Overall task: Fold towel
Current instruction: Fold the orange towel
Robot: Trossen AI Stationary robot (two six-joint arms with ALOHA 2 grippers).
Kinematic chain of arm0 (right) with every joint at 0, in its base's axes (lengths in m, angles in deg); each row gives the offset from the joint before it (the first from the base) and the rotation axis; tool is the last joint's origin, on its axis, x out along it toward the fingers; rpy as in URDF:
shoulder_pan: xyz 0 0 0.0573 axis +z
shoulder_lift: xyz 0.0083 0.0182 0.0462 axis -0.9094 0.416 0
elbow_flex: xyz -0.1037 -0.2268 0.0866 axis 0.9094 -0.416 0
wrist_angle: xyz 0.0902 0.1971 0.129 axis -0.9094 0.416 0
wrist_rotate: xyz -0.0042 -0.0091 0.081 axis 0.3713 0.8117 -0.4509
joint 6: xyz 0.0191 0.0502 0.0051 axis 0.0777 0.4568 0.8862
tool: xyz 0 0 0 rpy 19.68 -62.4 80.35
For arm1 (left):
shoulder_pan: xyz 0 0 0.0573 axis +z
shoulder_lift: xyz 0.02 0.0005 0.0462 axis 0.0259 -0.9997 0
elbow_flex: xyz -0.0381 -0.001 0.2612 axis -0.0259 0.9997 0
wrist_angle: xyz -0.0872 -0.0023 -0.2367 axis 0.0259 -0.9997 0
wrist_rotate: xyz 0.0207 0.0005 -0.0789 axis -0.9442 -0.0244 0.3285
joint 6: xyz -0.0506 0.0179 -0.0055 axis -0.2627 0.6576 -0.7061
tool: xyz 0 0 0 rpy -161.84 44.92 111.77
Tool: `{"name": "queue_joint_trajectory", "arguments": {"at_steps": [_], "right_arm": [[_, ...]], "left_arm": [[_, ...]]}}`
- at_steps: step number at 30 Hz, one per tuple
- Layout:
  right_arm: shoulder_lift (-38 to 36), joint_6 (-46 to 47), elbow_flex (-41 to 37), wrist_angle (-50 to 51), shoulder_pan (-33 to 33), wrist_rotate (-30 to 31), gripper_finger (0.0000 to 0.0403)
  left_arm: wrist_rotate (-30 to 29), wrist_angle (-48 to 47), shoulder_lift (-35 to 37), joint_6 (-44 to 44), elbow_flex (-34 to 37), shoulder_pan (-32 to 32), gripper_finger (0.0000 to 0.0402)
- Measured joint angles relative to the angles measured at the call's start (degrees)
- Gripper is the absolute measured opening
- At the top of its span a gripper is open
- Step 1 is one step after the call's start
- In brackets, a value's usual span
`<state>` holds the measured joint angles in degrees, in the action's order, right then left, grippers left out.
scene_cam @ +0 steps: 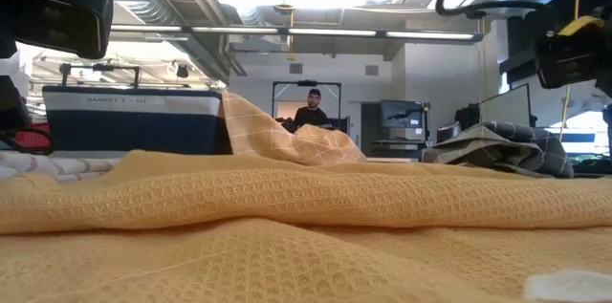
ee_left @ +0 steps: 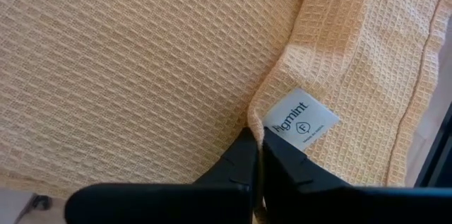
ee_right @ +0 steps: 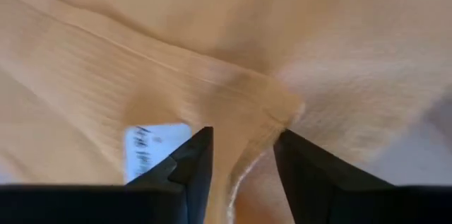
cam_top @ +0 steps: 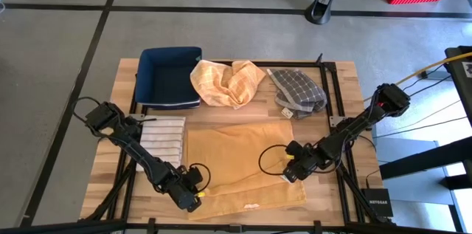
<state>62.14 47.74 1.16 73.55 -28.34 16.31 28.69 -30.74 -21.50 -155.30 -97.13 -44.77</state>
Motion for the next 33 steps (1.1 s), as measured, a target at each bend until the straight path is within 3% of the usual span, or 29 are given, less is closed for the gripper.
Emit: {"name": "queue_joint_trajectory", "arguments": {"at_steps": [11, 18, 24, 33], "right_arm": [[0.44, -1.57, 0.45, -0.85, 0.07, -1.52, 0.0060], [0.44, -8.38, 0.39, -1.40, 0.12, 3.68, 0.0009], [0.33, -12.69, 3.14, 3.06, 4.74, 9.58, 0.0009], [-0.09, -8.76, 16.23, 20.18, 17.43, 19.42, 0.0004]], "left_arm": [[-0.09, 0.05, -0.04, 0.17, 0.02, 0.00, 0.0008], [-0.28, 0.06, -0.04, 1.41, 0.04, 0.00, 0.0003], [-3.01, 0.29, 0.05, 3.40, 0.10, -0.39, 0.0002], [-3.78, -2.93, 2.33, 7.86, -6.20, -0.24, 0.0001]]}}
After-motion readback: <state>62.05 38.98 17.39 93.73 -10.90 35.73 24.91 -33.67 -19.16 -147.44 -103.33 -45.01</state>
